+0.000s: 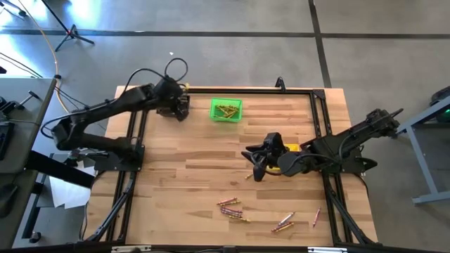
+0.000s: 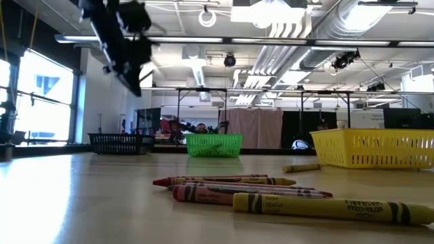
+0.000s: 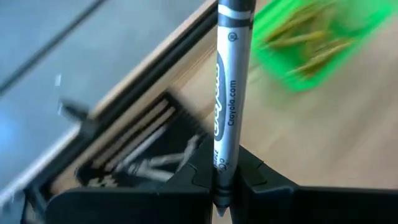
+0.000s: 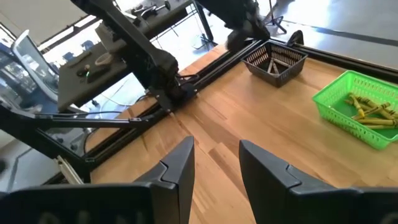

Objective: Sort crayons
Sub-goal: Put the gray crayon into the black basket, then put the yellow crayon into the green basket

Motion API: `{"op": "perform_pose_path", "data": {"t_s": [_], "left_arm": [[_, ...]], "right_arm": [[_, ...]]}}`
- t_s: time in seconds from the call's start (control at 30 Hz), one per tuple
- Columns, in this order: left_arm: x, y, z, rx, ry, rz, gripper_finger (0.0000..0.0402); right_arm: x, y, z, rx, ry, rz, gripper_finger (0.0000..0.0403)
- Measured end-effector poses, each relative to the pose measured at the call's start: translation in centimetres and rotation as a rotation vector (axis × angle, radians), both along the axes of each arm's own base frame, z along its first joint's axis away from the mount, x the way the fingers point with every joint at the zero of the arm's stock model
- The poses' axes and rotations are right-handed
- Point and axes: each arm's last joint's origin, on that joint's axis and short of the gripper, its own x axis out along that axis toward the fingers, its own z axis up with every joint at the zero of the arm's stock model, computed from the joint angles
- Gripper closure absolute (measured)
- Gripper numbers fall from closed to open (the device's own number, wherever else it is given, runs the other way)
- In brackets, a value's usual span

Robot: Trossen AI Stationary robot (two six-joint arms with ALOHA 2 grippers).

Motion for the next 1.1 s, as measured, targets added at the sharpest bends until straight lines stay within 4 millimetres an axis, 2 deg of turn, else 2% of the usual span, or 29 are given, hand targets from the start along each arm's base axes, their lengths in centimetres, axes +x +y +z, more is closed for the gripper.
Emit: {"op": "perform_pose_path", "data": {"t_s": [0.1,0.2,0.33,0.5,0.57,0.7,0.9,1.0,1.1], "left_arm": [[-1.3,2.2,-2.6,-0.098,0.018,0.109,0.0393],[-2.3,3.5,-4.6,-0.189,0.04,0.179,0.0391],[-2.9,4.6,-6.0,-0.216,0.088,0.237,0.0379],[-2.8,5.2,-6.6,-0.202,0.116,0.224,0.0347],[-2.6,5.2,-6.5,-0.194,0.113,0.208,0.0333],[-2.3,5.0,-6.4,-0.235,0.076,0.141,0.0314],[-0.9,4.7,-4.7,-0.34,-0.097,0.02,0.0312],[0.2,4.1,-3.1,-0.399,-0.212,-0.09,0.0317],[1.4,3.0,-1.5,-0.45,-0.309,-0.23,0.0322]], "right_arm": [[0.0,-0.1,-0.1,-0.003,0.009,-0.004,0.029],[0.0,-0.2,-0.1,-0.007,0.012,-0.005,0.029],[-0.1,-0.2,-0.2,-0.01,0.021,-0.005,0.029],[-0.1,-0.2,-0.3,-0.016,0.04,-0.007,0.0291],[-0.2,-0.3,-0.5,-0.017,0.054,-0.01,0.0291],[-0.8,-0.9,-1.6,0.088,0.131,-0.09,0.0291],[-2.0,-3.3,-4.8,0.31,0.501,-0.216,0.0291],[-1.4,-3.9,-5.9,0.315,0.642,-0.145,0.0291],[-0.1,-4.1,-7.1,0.215,0.742,0.031,0.0291]]}}
